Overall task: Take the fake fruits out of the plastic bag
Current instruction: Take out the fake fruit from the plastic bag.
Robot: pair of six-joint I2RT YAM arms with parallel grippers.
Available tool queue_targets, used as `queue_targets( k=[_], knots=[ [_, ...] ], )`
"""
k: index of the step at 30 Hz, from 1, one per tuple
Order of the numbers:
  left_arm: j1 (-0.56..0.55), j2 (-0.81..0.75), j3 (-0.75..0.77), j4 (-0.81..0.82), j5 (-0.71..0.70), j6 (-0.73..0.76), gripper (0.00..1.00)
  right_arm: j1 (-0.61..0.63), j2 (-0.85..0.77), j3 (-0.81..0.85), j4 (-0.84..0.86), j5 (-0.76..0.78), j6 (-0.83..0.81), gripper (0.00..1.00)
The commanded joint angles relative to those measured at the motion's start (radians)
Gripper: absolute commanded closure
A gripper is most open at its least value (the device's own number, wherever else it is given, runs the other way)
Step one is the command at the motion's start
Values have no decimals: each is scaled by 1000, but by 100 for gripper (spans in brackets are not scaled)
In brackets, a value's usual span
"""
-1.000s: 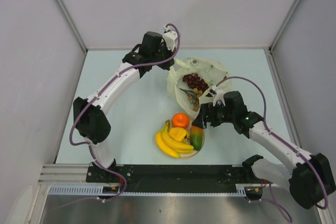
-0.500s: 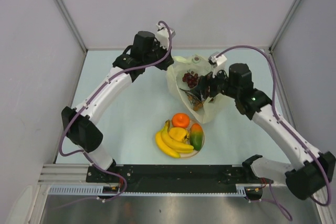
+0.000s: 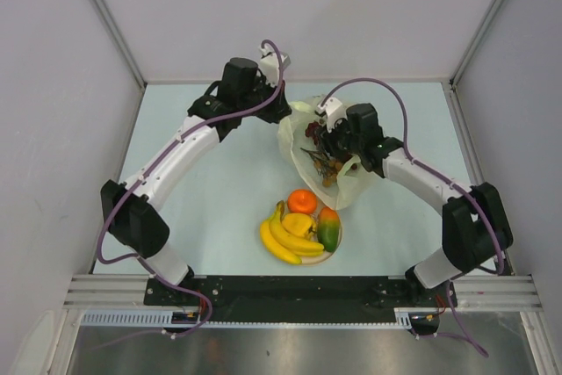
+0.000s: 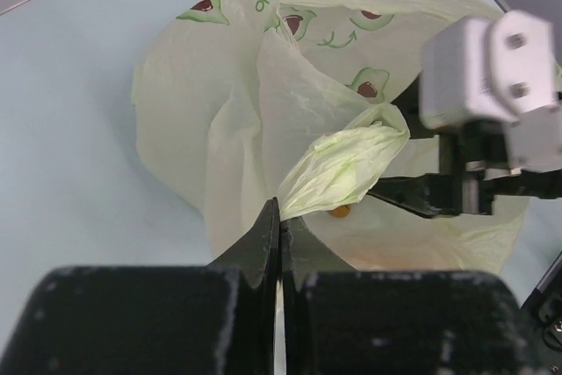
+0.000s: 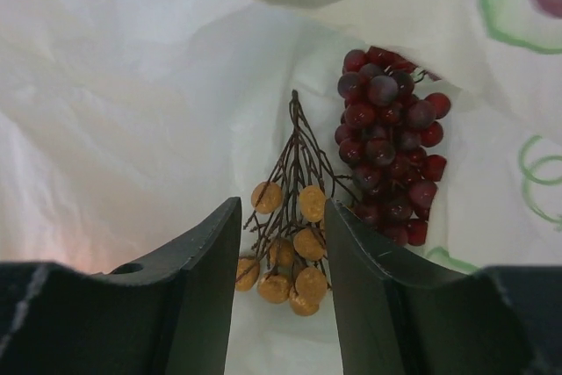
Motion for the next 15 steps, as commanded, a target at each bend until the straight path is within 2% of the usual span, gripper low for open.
queue_targets(
  k=[1, 8, 15],
  knots=[
    [4, -57, 1, 43, 15, -3, 100, 18, 76, 20, 56, 9, -88, 53],
    [-8, -64, -8, 52, -2, 2, 100, 15, 163, 20, 150, 102, -78, 53],
    [-10, -70, -14, 58, -2, 2, 100, 6, 204, 11, 130, 86, -73, 54]
  ],
)
